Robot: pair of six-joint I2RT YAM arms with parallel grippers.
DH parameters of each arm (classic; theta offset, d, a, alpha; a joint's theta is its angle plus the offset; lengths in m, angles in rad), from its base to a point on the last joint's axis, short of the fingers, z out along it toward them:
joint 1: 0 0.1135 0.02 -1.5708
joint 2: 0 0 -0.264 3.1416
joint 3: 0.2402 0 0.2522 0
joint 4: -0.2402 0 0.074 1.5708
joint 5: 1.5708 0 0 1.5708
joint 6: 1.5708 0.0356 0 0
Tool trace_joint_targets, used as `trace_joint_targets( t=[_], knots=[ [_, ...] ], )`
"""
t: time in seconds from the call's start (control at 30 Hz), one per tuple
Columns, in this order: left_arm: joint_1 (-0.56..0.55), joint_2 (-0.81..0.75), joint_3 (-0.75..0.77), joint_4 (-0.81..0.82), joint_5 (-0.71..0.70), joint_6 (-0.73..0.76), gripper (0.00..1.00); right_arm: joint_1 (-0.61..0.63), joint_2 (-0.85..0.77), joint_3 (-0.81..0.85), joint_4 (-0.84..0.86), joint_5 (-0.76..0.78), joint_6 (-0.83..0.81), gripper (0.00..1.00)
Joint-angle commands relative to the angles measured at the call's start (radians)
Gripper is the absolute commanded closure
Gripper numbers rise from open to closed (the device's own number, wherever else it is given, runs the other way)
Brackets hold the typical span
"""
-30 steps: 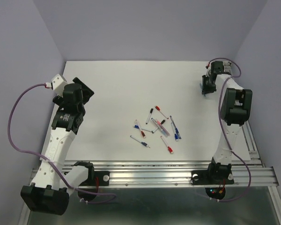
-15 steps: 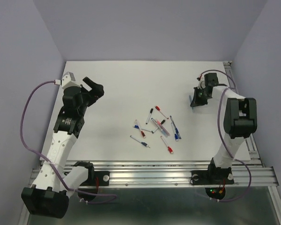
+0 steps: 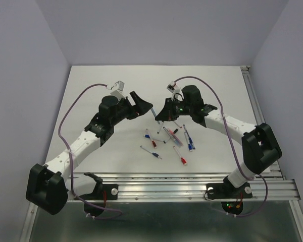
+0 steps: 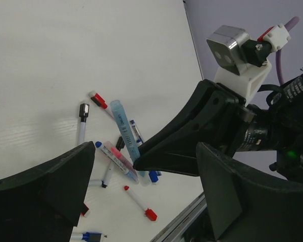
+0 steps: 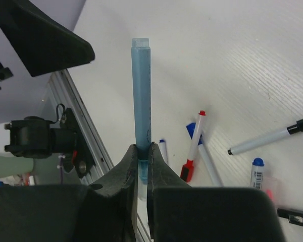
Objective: Open the pen caps
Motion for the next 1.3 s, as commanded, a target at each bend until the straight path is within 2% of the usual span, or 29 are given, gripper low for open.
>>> trace_joint_targets(
  t=[0.0,0.13,0.23,0.37,0.57,0.63,0.73,0.77,0.87,0.97,1.07,1.17,1.27],
  knots=[
    [-0.008,0.011,0.043,0.109,0.034,-0.013,0.09,-0.012,-0.03,0.008,0.185,-0.071,0.132,0.99],
    [-0.018,0.027,0.05,0.108,0.024,-0.022,0.16,-0.001,-0.048,-0.001,0.293,-0.134,0.22,0.99],
    [-0.023,0.031,0.044,0.126,0.024,-0.029,0.27,0.005,-0.048,-0.005,0.297,-0.154,0.243,0.99],
    [-0.037,0.044,0.046,0.137,0.033,-0.029,0.28,0.011,-0.045,0.015,0.295,-0.16,0.24,0.99],
    [-0.04,0.048,0.035,0.137,0.016,-0.039,0.46,0.02,-0.04,0.025,0.331,-0.202,0.261,0.99],
    [-0.04,0.051,0.036,0.14,0.021,-0.037,0.62,0.019,-0.042,0.028,0.335,-0.209,0.272,0.99],
    [-0.046,0.054,0.038,0.142,0.031,-0.031,0.94,0.019,-0.042,0.029,0.349,-0.22,0.284,0.99],
    [-0.046,0.054,0.037,0.143,0.03,-0.036,1.0,0.019,-0.04,0.028,0.36,-0.225,0.286,0.99],
    [-0.048,0.051,0.029,0.145,0.009,-0.054,1.0,0.019,-0.024,0.037,0.342,-0.26,0.28,0.97],
    [-0.048,0.039,0.024,0.146,-0.037,-0.075,1.0,0.026,-0.016,0.049,0.279,-0.257,0.248,0.73],
    [-0.048,0.025,0.024,0.148,-0.079,-0.091,1.0,0.043,-0.025,0.055,0.219,-0.239,0.203,0.61],
    [-0.048,0.01,0.023,0.148,-0.102,-0.095,1.0,0.051,-0.031,0.049,0.194,-0.231,0.194,0.6],
    [-0.048,0.001,0.023,0.136,-0.13,-0.097,1.0,0.054,-0.039,0.04,0.167,-0.214,0.178,0.72]
  ],
)
